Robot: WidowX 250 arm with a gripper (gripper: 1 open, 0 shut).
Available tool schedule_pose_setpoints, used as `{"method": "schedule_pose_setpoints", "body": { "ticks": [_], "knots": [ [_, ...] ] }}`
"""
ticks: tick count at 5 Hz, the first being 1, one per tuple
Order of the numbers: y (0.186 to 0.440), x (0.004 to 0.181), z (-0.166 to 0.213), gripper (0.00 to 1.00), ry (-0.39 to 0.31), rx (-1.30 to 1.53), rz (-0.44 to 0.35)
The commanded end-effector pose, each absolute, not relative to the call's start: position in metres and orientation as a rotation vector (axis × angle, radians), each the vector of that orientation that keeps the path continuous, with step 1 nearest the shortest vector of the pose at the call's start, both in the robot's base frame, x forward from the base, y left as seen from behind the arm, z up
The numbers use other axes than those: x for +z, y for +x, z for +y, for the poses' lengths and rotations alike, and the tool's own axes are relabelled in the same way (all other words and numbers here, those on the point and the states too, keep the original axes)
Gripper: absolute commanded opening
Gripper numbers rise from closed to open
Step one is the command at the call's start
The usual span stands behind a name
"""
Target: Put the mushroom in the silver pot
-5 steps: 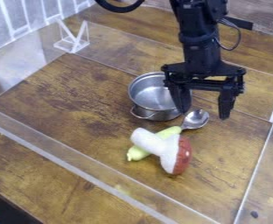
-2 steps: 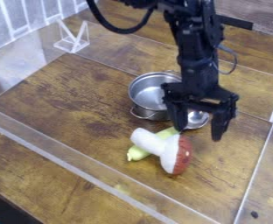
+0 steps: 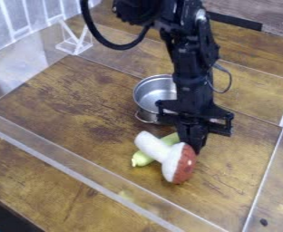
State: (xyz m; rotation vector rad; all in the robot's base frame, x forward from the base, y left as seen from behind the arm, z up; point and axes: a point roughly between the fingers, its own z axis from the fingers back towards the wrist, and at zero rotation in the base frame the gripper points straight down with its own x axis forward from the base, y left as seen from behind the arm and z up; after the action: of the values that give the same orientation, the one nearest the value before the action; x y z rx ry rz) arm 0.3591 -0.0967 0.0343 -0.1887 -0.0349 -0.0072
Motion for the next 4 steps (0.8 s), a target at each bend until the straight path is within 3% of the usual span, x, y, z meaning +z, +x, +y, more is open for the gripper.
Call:
{"method": "schedule_pose_setpoints", "body": {
  "ticks": [1, 3, 4],
  "knots": [
    [0.372, 0.067, -0.088, 0.0, -0.222, -0.022, -0.111],
    [0.368, 0.09, -0.067, 0.0, -0.194, -0.061, -0.09],
    [0.366, 0.092, -0.048, 1.0, -0.196, -0.005, -0.096]
  ]
}}
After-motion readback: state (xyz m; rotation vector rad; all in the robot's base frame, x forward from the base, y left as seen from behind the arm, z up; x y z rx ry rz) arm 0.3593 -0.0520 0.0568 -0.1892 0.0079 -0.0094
